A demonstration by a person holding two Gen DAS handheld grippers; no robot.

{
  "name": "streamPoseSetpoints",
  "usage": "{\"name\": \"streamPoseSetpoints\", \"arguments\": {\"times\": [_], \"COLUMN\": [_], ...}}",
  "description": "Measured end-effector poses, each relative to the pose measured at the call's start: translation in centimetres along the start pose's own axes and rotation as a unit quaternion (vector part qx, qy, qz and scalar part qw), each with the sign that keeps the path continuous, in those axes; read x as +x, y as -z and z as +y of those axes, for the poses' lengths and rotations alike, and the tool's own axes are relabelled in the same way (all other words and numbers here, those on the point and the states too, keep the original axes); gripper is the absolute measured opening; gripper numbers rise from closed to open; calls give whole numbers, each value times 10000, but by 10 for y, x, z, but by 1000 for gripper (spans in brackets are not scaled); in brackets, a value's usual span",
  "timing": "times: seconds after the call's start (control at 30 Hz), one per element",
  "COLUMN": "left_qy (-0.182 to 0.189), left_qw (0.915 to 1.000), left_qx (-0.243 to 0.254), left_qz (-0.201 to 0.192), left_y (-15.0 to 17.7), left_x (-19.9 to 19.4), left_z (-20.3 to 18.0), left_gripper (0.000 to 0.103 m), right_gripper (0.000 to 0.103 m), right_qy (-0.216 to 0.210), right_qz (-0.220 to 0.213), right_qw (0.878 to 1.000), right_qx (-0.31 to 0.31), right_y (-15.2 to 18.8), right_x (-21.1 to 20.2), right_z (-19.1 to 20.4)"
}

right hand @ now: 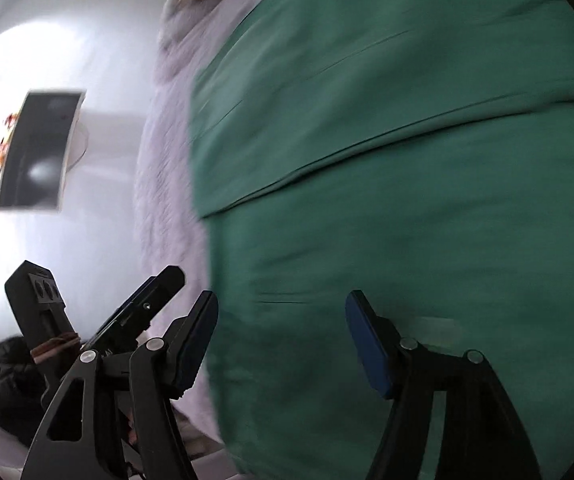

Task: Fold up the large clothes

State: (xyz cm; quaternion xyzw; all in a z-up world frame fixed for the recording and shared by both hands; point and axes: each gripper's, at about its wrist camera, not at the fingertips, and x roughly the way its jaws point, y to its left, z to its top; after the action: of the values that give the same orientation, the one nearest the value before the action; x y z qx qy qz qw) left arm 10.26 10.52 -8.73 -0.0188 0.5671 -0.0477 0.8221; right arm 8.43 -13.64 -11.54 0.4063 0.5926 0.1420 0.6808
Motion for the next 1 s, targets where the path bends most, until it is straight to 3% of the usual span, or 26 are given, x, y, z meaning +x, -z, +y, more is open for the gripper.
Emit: {"name": "streamPoseSetpoints", "arguments": {"times": [0.27, 0.4, 0.57, 0.8, 1.0], "left_qy": [461, 675, 774, 856, 874], "left_qw": [9955, 9916, 9884, 9871, 9895], "left_qx": [755, 999, 1190, 1241, 1085], "left_qz": [339, 468, 544, 536, 379], "left_y": [-1, 0, 1, -11, -31], "left_x": [23, 31, 40, 57, 75], "left_z": [-124, -180, -234, -299, -338], "left_gripper": [94, 94, 94, 94, 94], "right_gripper": [71, 72, 72, 72, 72], "right_qy": [233, 333, 413, 67, -67], "right_qz": [-1105, -1860, -2409, -2891, -3201], "right_qw": [9899, 9717, 9473, 9174, 9002], "right_qx": [861, 1419, 2071, 2736, 2953], "right_y": [2, 1, -12, -50, -86], "right_x": [-122, -185, -240, -284, -291], "right_z": [-116, -177, -244, -341, -382]}}
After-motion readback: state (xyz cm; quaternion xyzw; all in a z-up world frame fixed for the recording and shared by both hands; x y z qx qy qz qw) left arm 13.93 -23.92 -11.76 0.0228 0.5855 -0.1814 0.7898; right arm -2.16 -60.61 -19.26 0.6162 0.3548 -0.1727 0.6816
